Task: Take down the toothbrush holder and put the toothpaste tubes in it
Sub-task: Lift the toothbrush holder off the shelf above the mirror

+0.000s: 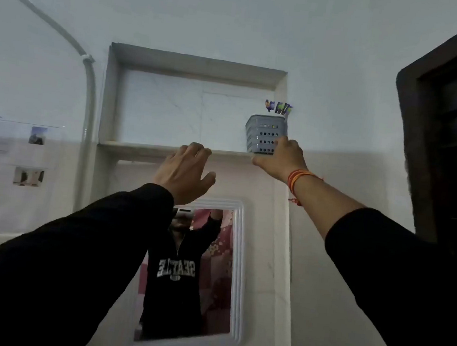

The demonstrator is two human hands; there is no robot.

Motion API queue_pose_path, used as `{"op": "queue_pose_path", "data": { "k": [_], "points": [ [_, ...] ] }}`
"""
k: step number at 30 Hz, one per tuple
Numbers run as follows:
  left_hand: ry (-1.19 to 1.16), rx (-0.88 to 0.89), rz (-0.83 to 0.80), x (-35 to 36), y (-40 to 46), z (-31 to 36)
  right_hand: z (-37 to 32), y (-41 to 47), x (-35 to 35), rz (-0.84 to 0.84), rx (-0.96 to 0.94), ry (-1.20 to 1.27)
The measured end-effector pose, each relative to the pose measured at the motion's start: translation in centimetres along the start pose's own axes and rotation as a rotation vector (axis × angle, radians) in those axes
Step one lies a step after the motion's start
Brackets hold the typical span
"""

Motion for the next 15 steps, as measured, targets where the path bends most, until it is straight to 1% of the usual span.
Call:
{"op": "queue_pose_path", "data": {
  "k": [3, 4, 7, 13, 15],
  "points": [
    [-0.007, 0.021, -0.034, 2.6, 3.8, 0.4, 1.5, 4.0, 1.0, -0.002, 0.031, 0.012],
    [0.0, 0.024, -0.07, 3.5, 5.2, 0.5, 2.2, 5.5, 1.5, -0.016, 0.049, 0.003],
    [0.009, 0.02, -0.106, 6.7, 9.3, 0.6, 3.6, 10.6, 2.8, 0.014, 0.042, -0.035],
    [0.033, 0.006, -0.084, 11.6, 13.9, -0.6, 5.2, 17.5, 5.4, 0.092, 0.072, -0.031],
    [0.054, 0.025, -0.039, 12.9, 14.3, -1.3, 5.5, 18.5, 6.1, 0.126, 0.101, -0.01]
  ]
}}
Point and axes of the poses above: each hand's wrist, its own y-axis towards the middle knuckle, its own x-axis out of the palm, z = x × y, the point moved 5 cm from there along y, towards the middle knuckle, and after that the axes turned 8 degrees about -z, right-handed, at the moved point
